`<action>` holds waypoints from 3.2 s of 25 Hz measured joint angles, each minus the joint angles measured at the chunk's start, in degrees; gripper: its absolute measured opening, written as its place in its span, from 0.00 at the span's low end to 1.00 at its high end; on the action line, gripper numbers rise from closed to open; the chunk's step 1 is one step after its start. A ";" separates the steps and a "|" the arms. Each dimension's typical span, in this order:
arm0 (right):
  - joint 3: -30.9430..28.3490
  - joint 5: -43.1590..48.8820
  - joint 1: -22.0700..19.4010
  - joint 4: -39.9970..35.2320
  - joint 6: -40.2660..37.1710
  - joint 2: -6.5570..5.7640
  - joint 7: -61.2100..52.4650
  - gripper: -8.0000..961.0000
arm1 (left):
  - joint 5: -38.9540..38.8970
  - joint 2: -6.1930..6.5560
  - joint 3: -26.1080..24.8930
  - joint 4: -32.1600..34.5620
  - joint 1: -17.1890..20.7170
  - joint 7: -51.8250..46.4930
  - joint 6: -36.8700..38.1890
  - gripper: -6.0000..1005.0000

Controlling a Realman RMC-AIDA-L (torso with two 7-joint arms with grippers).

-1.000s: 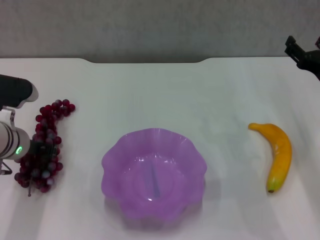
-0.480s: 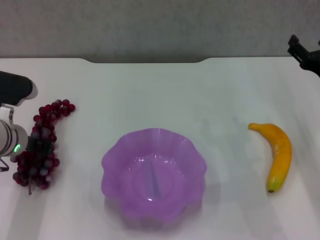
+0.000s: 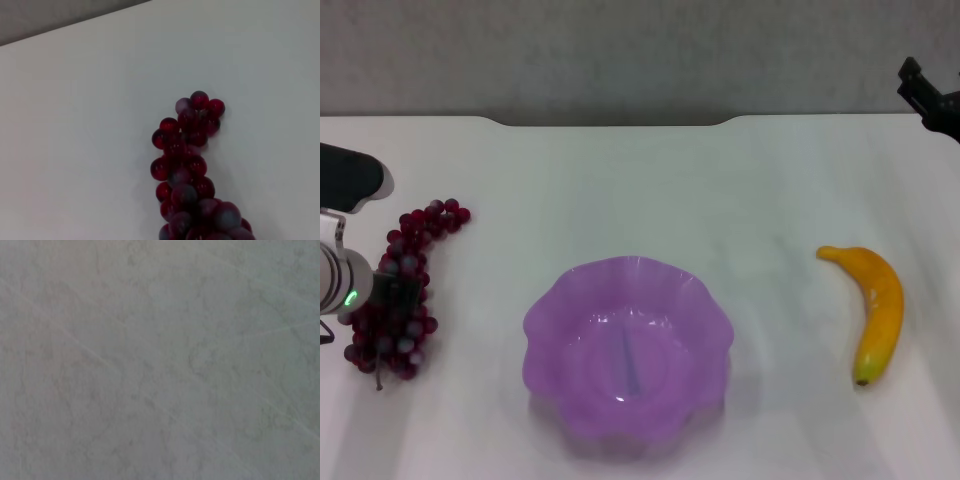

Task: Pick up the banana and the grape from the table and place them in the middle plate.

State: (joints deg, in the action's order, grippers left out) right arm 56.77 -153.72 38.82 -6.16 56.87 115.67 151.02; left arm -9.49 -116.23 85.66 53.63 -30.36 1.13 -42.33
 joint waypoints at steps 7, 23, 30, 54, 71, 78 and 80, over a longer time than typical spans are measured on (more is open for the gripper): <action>-0.04 -0.20 -0.10 0.01 -0.06 -0.01 -0.02 0.93 | -0.23 -0.04 0.23 -0.11 -0.04 1.17 0.46 0.29; -0.02 0.00 -0.05 0.01 -0.18 -0.10 -0.02 0.93 | 0.02 -0.04 0.65 -0.11 -0.09 0.82 1.11 0.25; 0.00 0.00 -0.01 0.00 -0.19 -0.10 0.20 0.93 | 0.00 -0.04 0.65 -0.11 -0.06 0.92 1.11 0.25; -0.17 0.00 -0.24 0.00 -0.33 -0.10 0.48 0.92 | 0.10 -0.07 2.92 8.66 2.66 1.03 -0.50 0.23; -0.53 -0.15 -0.69 -0.01 -0.26 -0.19 0.51 0.93 | 2.18 -0.08 4.50 27.97 9.19 1.05 -6.50 0.23; -0.53 -0.05 -0.69 -0.02 -0.26 -0.19 0.50 0.93 | 2.38 0.00 5.10 34.13 10.95 0.80 -8.02 0.22; -0.53 -0.04 -0.68 -0.01 -0.26 -0.19 0.51 0.93 | 2.41 0.02 5.16 35.80 11.39 0.95 -8.36 0.22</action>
State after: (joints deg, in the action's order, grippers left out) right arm 56.24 -153.76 38.14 -6.17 56.61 115.48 151.53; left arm -7.08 -116.21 90.82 89.43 -18.97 2.08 -50.68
